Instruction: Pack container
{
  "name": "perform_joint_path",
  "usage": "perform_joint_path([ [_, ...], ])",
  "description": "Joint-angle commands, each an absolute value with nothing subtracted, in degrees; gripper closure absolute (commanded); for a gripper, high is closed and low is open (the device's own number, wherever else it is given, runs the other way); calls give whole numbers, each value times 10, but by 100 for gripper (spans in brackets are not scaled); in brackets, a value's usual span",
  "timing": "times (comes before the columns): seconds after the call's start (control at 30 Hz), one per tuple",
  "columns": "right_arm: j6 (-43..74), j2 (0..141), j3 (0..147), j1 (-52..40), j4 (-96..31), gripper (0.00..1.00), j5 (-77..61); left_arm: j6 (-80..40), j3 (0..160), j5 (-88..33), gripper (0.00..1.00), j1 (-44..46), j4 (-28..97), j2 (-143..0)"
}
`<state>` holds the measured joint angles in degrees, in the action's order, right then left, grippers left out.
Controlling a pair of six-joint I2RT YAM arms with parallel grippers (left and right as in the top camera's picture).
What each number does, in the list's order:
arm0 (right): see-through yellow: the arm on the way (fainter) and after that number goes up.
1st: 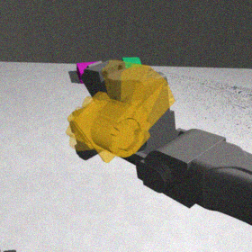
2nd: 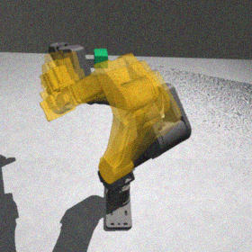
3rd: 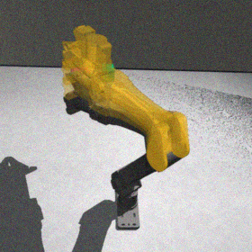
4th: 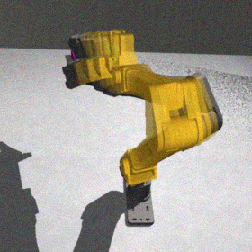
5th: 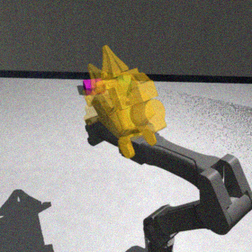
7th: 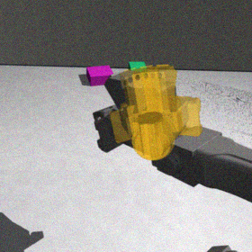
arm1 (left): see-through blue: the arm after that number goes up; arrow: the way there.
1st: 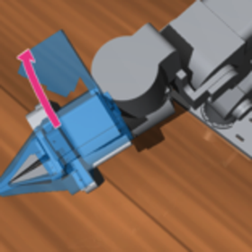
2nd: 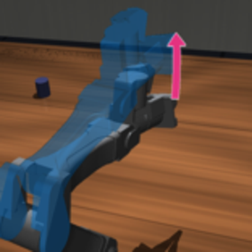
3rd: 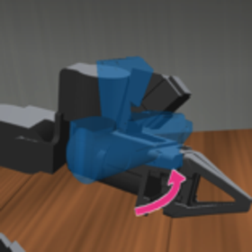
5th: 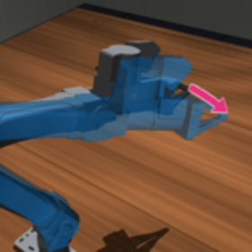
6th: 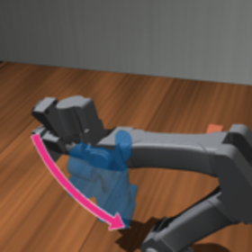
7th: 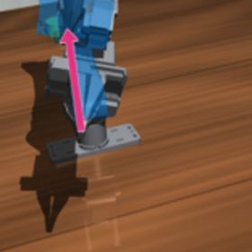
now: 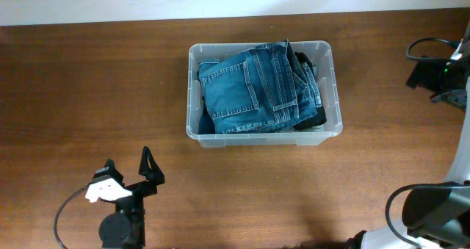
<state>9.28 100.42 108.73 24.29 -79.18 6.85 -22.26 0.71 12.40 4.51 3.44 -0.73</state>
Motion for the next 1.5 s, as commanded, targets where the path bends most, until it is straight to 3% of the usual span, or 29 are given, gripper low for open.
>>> perform_joint_path([
  [0.0,100,951,1087,244,-791,2,76,-214,5,124,1,42,36,-3],
  [0.27,100,786,1087,237,-791,1,76,-214,5,124,1,42,36,-3],
  [0.77,100,480,1087,83,-792,2,76,-214,5,124,1,42,36,-3],
  [1.03,100,378,1087,24,-794,2,76,-214,5,124,1,42,36,-3],
  [1.47,100,281,1087,14,-842,2,76,-214,5,124,1,42,36,-3],
])
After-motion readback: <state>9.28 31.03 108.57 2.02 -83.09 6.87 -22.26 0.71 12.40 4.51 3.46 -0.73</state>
